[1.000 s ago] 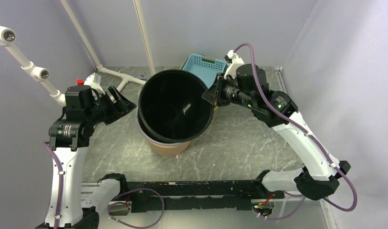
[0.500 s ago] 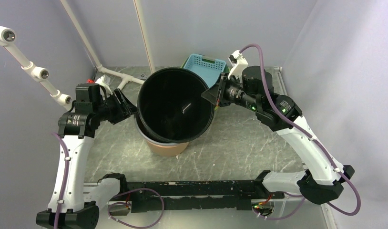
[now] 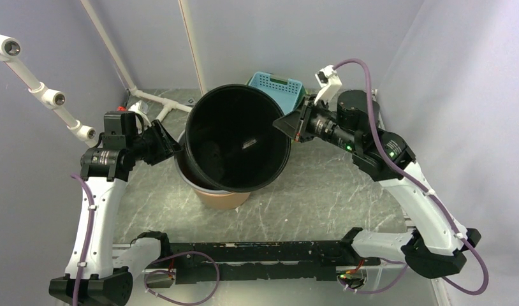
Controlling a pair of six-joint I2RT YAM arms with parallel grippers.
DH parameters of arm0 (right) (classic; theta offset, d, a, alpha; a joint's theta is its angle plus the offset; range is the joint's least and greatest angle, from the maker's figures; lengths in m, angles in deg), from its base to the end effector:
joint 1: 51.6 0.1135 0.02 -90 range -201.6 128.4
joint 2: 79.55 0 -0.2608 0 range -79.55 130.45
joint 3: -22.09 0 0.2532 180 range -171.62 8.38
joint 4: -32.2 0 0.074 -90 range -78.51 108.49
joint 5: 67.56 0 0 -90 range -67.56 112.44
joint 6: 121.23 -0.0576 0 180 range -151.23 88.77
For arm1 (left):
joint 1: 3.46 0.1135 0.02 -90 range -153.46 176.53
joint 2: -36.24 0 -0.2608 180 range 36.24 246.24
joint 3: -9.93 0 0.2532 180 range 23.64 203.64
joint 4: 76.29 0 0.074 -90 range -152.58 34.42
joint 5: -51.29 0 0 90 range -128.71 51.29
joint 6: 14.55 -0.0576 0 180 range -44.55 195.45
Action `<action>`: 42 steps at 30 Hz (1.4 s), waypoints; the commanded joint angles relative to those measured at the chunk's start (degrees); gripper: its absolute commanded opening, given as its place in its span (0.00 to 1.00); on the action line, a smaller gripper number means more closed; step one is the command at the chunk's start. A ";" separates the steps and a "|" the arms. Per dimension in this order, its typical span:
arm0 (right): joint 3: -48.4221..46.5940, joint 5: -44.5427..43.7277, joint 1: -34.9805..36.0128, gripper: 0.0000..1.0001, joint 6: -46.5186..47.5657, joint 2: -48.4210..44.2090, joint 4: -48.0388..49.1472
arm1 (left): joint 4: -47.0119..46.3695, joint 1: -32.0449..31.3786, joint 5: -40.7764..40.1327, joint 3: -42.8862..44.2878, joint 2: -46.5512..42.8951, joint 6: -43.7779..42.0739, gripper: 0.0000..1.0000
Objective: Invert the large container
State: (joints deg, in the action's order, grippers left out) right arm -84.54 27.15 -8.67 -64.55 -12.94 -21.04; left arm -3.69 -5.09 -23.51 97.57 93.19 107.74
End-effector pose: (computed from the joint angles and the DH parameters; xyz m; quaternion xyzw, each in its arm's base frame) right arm 0.1713 0.1658 0.4856 -0.0910 0.7783 0.4084 0.4682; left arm 0.1914 -0.0206 0.3748 -0.1873 0.8872 -0.2333 0.3511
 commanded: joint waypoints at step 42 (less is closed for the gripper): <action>-15.15 -17.51 0.15 0.00 5.66 -17.72 -19.05 | 0.25 -0.04 -2.09 1.59 4.24 -2.85 0.08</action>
State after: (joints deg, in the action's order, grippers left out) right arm -97.11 10.35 -8.67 -59.06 -30.80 -42.20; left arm -3.64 -5.22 -25.19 97.62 96.41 105.64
